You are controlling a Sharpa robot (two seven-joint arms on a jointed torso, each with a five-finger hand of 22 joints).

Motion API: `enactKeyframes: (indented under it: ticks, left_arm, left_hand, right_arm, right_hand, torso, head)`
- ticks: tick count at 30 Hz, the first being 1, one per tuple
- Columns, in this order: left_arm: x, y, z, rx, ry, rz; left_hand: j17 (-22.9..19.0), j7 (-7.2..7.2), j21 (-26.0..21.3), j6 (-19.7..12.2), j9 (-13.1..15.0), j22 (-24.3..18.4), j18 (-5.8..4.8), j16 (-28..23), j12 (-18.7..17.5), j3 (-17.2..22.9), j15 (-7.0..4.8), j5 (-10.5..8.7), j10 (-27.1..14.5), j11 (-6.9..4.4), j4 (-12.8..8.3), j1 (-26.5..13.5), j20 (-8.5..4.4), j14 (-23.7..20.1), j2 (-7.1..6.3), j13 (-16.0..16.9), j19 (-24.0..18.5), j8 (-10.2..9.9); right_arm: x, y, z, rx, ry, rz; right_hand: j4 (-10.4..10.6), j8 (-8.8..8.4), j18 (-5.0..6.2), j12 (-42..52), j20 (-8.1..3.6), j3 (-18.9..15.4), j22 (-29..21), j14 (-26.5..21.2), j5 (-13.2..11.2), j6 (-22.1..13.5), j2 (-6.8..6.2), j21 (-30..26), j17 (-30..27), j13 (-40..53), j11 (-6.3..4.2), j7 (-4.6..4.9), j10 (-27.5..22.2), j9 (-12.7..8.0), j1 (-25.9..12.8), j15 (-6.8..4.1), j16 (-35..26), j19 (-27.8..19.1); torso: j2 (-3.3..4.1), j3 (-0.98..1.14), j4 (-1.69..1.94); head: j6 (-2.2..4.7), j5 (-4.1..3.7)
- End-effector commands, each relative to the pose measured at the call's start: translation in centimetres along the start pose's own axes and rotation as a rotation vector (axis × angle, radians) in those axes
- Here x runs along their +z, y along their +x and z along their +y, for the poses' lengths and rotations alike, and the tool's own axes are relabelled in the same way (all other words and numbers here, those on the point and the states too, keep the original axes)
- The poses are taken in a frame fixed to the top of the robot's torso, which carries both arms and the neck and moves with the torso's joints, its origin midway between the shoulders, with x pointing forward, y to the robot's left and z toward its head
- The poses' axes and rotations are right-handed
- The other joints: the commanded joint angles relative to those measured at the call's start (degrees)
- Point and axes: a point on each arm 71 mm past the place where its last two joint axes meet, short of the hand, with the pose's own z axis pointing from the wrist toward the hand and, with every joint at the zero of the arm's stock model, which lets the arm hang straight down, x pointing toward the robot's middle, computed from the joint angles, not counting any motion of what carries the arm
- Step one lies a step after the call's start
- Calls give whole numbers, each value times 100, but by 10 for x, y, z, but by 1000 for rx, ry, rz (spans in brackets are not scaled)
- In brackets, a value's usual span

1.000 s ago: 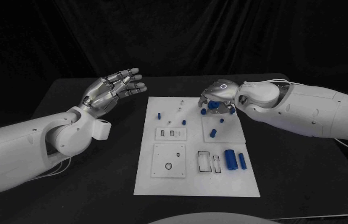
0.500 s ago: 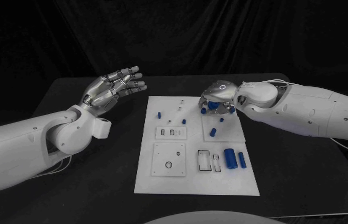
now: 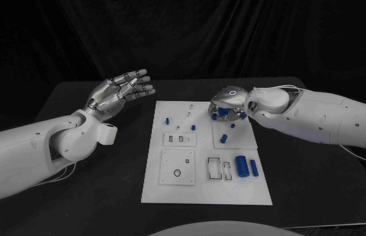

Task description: Assemble the parts on the task board

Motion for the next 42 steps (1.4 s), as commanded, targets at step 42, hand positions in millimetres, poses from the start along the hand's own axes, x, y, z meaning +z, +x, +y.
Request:
enactKeyframes:
  ticks: [42]
  left_arm:
    - [-1, -3, -1, -5, -6, 4]
  left_hand:
    - [-13, 233, -19, 155, 20, -11, -119, 43, 12, 137, -2, 35, -4, 25, 4, 21, 5, -29, 4, 6, -34, 47]
  right_arm:
    - [15, -33, 8, 30, -46, -189]
  right_hand:
    - [-292, 329, -45, -147, -112, 171, 1506, -23, 125, 312, 162, 15, -106, -195, -148, 223, 909, 541, 111, -131, -79, 597]
  torso:
    - [-35, -8, -8]
  head:
    - [-26, 126]
